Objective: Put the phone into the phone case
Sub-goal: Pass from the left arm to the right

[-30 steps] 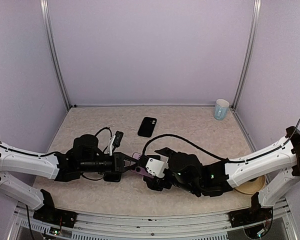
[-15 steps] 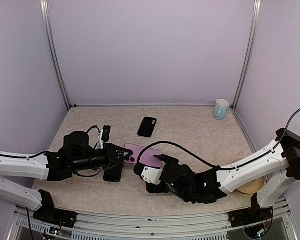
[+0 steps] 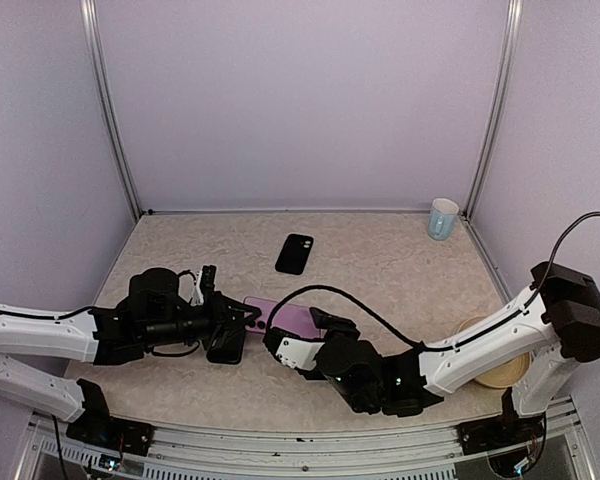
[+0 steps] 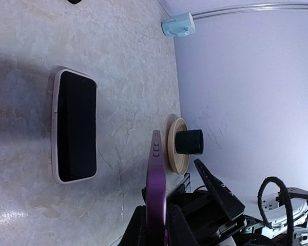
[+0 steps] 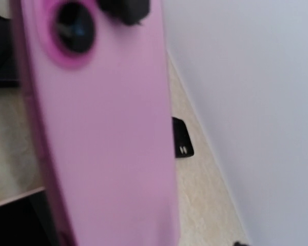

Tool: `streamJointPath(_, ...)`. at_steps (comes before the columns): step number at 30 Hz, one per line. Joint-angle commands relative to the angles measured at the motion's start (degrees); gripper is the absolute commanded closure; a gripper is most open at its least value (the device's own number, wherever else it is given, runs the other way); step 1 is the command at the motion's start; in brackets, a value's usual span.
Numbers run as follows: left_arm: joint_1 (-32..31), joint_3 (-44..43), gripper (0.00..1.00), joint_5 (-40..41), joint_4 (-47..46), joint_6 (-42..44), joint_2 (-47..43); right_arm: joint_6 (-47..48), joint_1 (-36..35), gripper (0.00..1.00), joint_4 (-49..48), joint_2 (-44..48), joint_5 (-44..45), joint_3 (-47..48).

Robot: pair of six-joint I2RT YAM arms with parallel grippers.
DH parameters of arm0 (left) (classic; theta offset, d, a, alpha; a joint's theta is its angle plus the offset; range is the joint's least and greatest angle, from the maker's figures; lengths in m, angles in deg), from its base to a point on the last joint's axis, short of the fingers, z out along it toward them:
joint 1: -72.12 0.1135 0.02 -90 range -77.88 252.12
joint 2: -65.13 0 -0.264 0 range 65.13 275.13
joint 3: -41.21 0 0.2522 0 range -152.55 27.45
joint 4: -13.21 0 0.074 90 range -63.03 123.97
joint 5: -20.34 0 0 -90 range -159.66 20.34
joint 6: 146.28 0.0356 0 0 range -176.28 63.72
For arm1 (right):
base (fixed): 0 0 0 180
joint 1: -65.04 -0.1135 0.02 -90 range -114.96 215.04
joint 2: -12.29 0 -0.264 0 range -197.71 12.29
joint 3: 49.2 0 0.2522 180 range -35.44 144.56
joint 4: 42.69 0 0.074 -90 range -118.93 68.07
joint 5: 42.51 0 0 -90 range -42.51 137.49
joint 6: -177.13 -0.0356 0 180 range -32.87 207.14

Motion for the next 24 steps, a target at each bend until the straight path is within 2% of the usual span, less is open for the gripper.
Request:
streamJointPath(1, 0.67, 1.15, 1.0, -1.85, -6.48, -4.04, -1.17, 4.37, -1.06, 0.37, -6.38, -2.19, 3.42, -0.85)
streamJointPath(12, 0.98, 3.57, 1.0, -4.77, -13.07, -10.45, -0.27, 10.85, -1.21, 0.48, -14.57, -6.41, 6.05, -0.94)
streamJointPath(24, 1.06, 4.92, 1.0, -5.93, -15.67, -13.53, -0.39, 17.77, -1.23, 0.83, -22.2, -9.28, 8.78, -1.56)
